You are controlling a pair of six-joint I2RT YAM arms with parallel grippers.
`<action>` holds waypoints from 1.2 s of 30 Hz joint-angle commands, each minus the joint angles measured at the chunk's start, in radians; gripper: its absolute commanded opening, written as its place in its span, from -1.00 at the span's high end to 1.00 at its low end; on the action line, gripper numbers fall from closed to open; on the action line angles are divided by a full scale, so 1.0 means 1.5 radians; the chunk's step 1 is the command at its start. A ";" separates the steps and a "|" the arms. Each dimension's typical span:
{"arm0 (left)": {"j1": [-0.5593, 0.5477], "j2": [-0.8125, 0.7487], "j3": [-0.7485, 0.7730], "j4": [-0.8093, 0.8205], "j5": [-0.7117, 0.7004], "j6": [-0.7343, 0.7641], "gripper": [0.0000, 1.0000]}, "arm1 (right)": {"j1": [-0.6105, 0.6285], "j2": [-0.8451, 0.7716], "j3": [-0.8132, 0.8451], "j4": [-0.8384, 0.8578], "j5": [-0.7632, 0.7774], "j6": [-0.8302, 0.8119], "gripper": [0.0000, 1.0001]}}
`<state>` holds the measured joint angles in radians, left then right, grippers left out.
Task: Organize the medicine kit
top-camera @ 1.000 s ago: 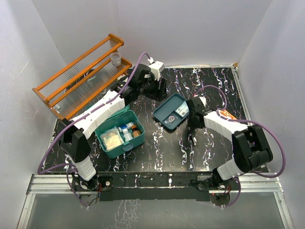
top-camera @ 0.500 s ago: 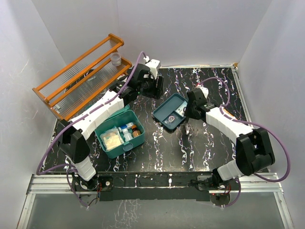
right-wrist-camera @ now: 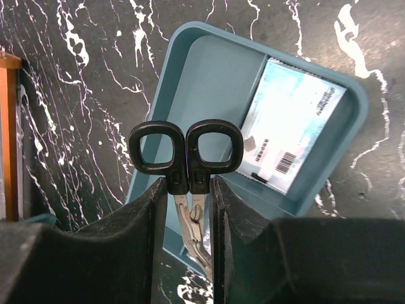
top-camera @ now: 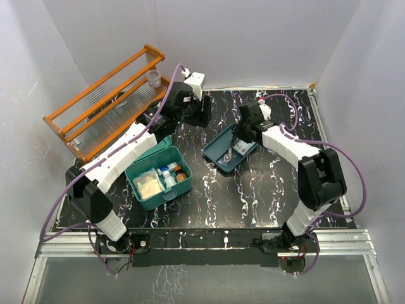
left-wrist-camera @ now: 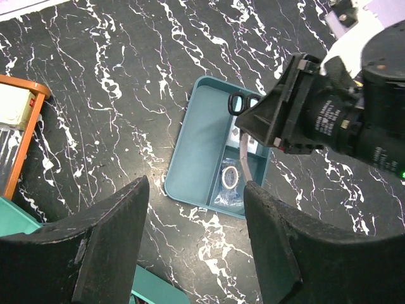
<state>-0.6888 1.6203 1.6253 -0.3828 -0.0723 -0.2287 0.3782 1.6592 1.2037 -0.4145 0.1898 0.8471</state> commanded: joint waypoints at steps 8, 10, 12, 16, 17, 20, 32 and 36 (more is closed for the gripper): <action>0.002 -0.059 -0.013 -0.013 -0.026 -0.005 -0.21 | 0.006 0.097 0.084 0.052 -0.018 0.178 0.49; 0.002 -0.059 -0.013 -0.013 -0.026 -0.005 -0.21 | 0.006 0.113 0.095 0.049 -0.010 0.189 0.49; 0.002 -0.059 -0.014 -0.011 -0.027 -0.006 -0.21 | 0.006 0.129 0.100 0.045 -0.004 0.204 0.50; 0.002 -0.058 -0.015 -0.009 -0.025 -0.006 -0.21 | 0.006 0.164 0.121 0.027 -0.040 0.237 0.51; 0.002 -0.058 -0.016 -0.009 -0.025 -0.006 -0.21 | 0.007 0.173 0.133 0.017 -0.045 0.238 0.51; 0.002 -0.060 -0.018 -0.008 -0.029 -0.006 -0.21 | 0.007 0.188 0.156 -0.013 -0.034 0.241 0.48; 0.002 -0.059 -0.016 -0.021 -0.052 -0.003 -0.25 | 0.006 0.158 0.189 -0.057 -0.008 0.171 0.09; 0.004 -0.064 -0.014 -0.059 -0.077 -0.009 -0.27 | 0.005 0.130 0.188 -0.043 0.001 0.091 0.10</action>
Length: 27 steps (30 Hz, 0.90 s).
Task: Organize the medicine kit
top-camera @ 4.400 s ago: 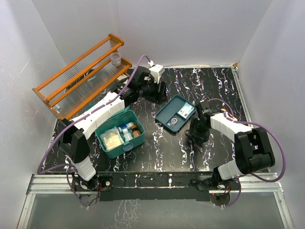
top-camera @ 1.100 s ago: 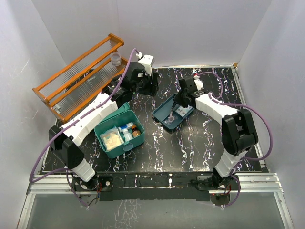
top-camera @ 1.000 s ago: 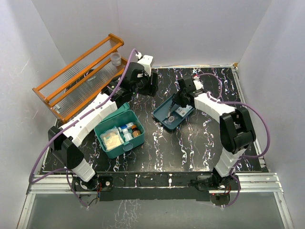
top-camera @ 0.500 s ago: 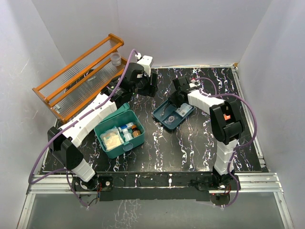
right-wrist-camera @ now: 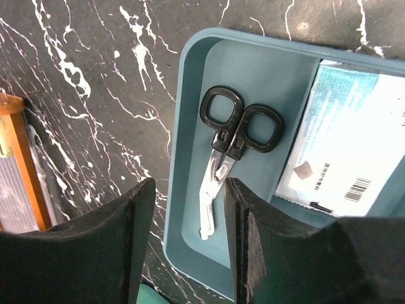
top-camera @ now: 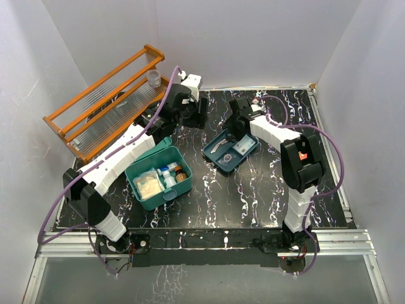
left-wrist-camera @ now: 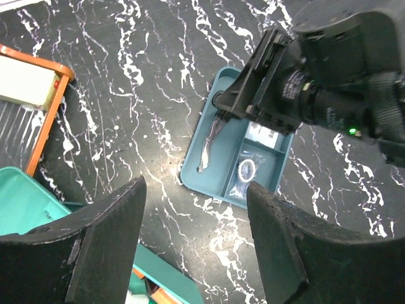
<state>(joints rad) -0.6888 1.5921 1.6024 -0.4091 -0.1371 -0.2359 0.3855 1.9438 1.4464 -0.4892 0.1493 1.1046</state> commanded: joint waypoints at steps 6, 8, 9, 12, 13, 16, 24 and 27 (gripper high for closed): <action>0.034 -0.095 -0.054 -0.154 -0.099 -0.051 -0.30 | 0.003 -0.106 -0.006 0.036 -0.061 -0.226 0.08; 0.047 -0.120 -0.089 -0.197 -0.109 -0.064 -0.33 | 0.005 -0.125 -0.025 0.048 -0.082 -0.263 0.06; 0.053 -0.132 -0.105 -0.217 -0.114 -0.069 -0.35 | 0.008 -0.130 -0.031 0.049 -0.086 -0.279 0.02; 0.078 -0.167 -0.151 -0.283 -0.143 -0.103 -0.42 | 0.025 -0.164 -0.046 0.059 -0.104 -0.341 -0.13; 0.085 -0.179 -0.162 -0.304 -0.152 -0.118 -0.44 | 0.033 -0.168 -0.049 0.066 -0.117 -0.365 -0.16; 0.104 -0.211 -0.191 -0.344 -0.176 -0.167 -0.49 | 0.077 -0.175 -0.044 0.082 -0.168 -0.438 -0.21; 0.132 -0.227 -0.163 -0.301 -0.229 -0.210 -0.50 | 0.262 -0.139 0.022 0.048 -0.206 -0.587 -0.25; 0.135 -0.209 -0.127 -0.279 -0.241 -0.210 -0.50 | 0.300 -0.117 0.025 0.041 -0.204 -0.607 -0.24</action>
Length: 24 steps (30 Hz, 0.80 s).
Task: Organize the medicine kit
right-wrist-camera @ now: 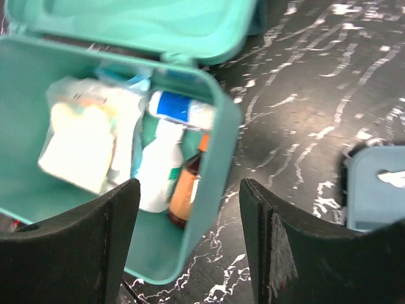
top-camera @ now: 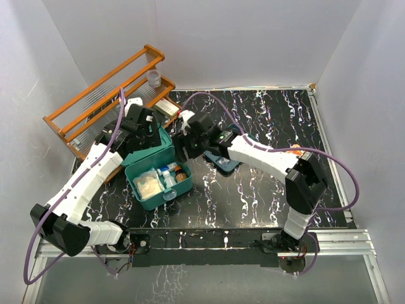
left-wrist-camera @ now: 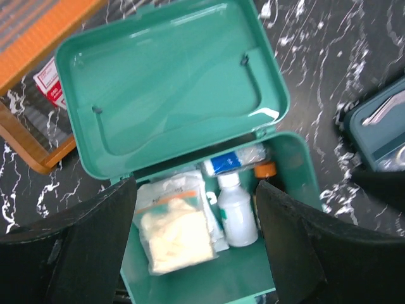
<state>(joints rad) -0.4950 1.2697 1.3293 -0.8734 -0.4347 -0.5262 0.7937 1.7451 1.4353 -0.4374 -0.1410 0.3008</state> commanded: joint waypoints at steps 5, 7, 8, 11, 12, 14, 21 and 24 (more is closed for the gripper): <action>0.009 0.018 0.078 0.075 -0.027 -0.009 -0.50 | 0.046 0.026 0.030 -0.018 0.019 -0.087 -0.17; 0.010 0.022 0.083 0.085 -0.023 -0.008 -0.49 | 0.048 0.026 0.027 -0.025 0.032 -0.089 -0.11; 0.010 0.023 0.086 0.088 -0.024 -0.008 -0.49 | 0.049 0.025 0.024 -0.027 0.036 -0.089 -0.07; 0.012 0.024 0.089 0.100 -0.026 -0.004 -0.49 | 0.051 0.023 0.019 -0.038 0.054 -0.093 0.05; 0.012 0.024 0.089 0.105 -0.026 -0.002 -0.49 | 0.050 0.022 0.017 -0.043 0.067 -0.094 0.10; 0.014 0.025 0.088 0.114 -0.018 -0.002 -0.49 | 0.050 0.019 0.012 -0.049 0.097 -0.099 0.21; 0.023 0.039 0.050 0.087 -0.008 -0.027 -0.49 | 0.048 0.005 0.017 -0.075 0.194 -0.139 0.44; 0.049 0.045 0.018 0.070 0.035 -0.029 -0.49 | 0.039 0.001 0.010 -0.076 0.198 -0.149 0.47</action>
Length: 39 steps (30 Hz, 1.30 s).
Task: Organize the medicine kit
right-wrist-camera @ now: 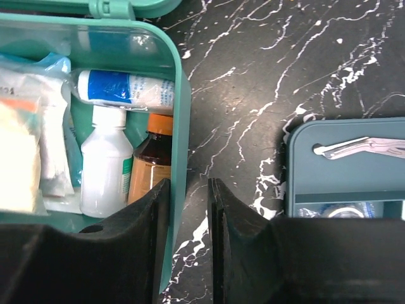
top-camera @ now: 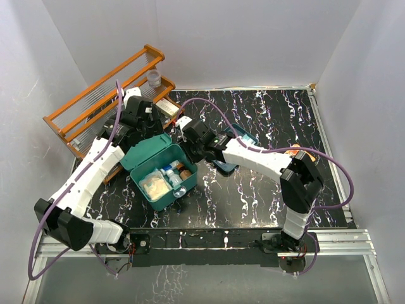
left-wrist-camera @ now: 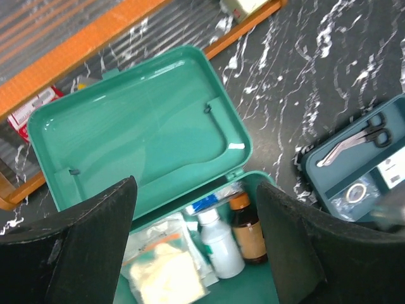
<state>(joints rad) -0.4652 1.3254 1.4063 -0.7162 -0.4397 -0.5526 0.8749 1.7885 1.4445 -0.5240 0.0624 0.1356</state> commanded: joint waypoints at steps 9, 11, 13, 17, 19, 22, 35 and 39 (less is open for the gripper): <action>0.066 0.044 -0.113 0.008 0.281 0.012 -0.45 | -0.066 -0.028 -0.006 -0.002 0.092 -0.032 0.50; 0.066 0.057 -0.119 0.013 0.329 0.028 -0.44 | -0.082 -0.027 0.001 0.005 0.085 -0.026 0.50; 0.066 0.065 -0.126 0.018 0.364 0.040 -0.44 | -0.097 -0.024 0.007 0.016 0.068 -0.017 0.49; 0.067 0.079 -0.140 0.030 0.391 0.051 -0.39 | -0.121 -0.016 0.025 0.022 0.021 0.009 0.47; 0.067 0.089 -0.145 0.034 0.388 0.052 -0.31 | -0.130 -0.025 0.025 0.023 -0.002 0.021 0.42; 0.066 0.103 -0.141 0.039 0.397 0.058 -0.13 | -0.150 -0.048 0.017 0.024 -0.029 0.050 0.34; 0.066 0.127 -0.123 0.014 0.386 0.083 0.27 | -0.289 -0.095 -0.078 -0.013 0.096 0.322 0.02; 0.067 0.125 -0.126 0.025 0.424 0.086 0.25 | -0.302 -0.037 -0.043 -0.069 0.155 0.347 0.09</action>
<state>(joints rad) -0.3653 1.5063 1.2049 -0.6712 0.1177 -0.4358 0.4301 1.6600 1.3277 -0.5358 0.1631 0.5613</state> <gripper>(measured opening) 0.370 0.473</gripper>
